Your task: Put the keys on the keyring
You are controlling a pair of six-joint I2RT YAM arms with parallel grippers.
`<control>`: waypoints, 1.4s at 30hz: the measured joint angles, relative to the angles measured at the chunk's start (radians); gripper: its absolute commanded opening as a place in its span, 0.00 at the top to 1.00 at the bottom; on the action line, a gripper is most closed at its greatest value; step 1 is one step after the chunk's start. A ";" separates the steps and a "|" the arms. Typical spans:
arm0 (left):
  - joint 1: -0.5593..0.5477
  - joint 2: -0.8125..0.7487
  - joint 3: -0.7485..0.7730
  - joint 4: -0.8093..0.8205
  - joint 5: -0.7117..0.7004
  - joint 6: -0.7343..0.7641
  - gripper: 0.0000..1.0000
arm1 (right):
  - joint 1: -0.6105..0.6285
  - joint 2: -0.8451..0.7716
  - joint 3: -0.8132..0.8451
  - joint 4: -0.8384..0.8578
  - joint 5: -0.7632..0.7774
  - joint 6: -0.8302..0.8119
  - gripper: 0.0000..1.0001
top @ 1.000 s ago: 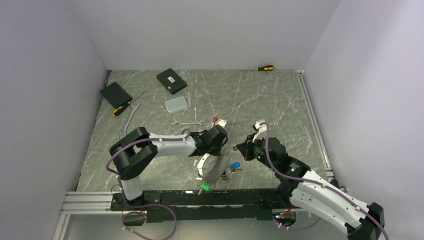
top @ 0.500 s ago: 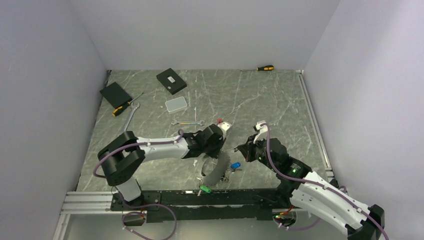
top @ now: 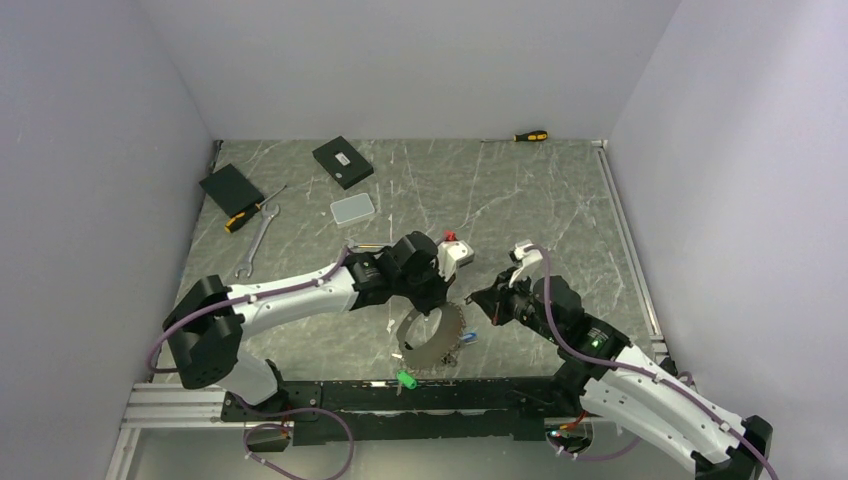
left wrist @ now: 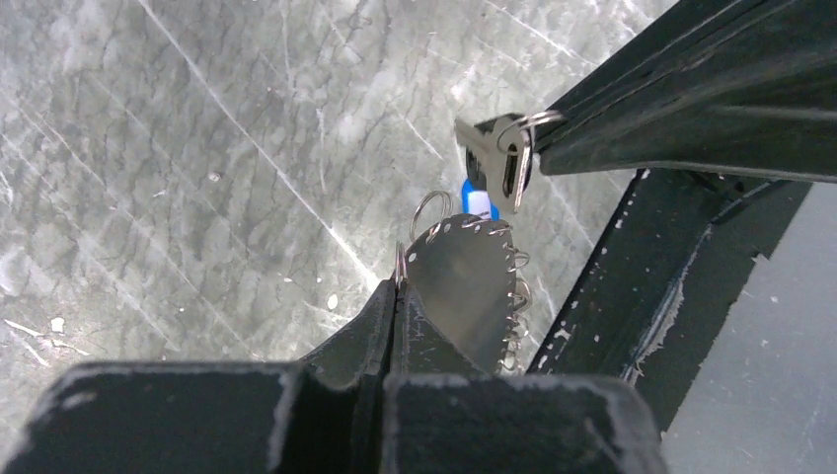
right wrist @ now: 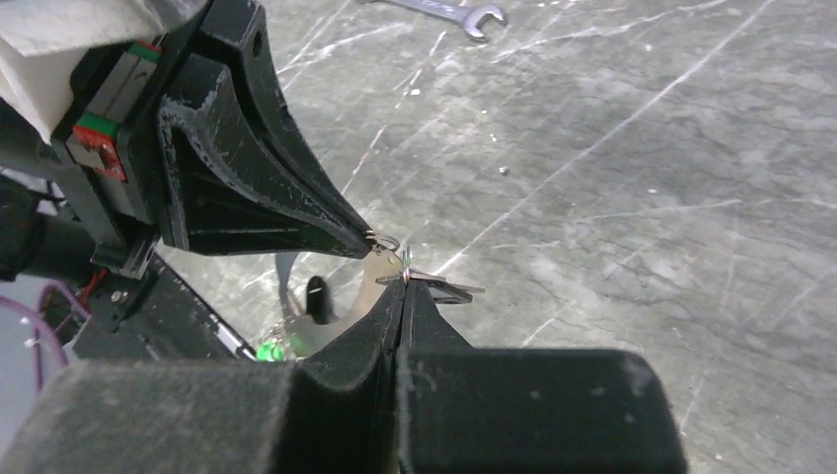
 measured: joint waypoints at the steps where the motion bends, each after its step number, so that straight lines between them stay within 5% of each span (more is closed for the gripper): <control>1: 0.001 -0.008 0.001 -0.002 0.007 0.004 1.00 | 0.000 -0.003 0.001 0.001 -0.015 0.000 1.00; 18: 0.005 -0.024 0.002 -0.021 0.082 0.027 1.00 | 0.000 0.053 -0.001 0.098 -0.246 -0.010 1.00; 42: 0.030 -0.076 0.002 -0.013 0.183 0.008 1.00 | 0.000 0.074 -0.068 0.174 -0.273 -0.040 1.00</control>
